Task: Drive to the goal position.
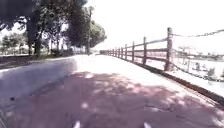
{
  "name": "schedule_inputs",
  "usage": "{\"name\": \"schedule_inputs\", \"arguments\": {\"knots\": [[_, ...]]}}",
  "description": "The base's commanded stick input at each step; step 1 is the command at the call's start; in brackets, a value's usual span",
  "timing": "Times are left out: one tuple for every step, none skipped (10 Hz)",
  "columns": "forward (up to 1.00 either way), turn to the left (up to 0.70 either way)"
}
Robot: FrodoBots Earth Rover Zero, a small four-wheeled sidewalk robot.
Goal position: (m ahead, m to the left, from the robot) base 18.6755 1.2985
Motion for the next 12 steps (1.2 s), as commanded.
{"name": "schedule_inputs", "arguments": {"knots": [[1.0,0.0],[1.0,0.0],[1.0,0.0],[1.0,0.0],[1.0,0.0],[1.0,0.0],[1.0,0.0],[1.0,0.0],[1.0,0.0],[1.0,0.0],[1.0,0.0],[1.0,0.0]]}}
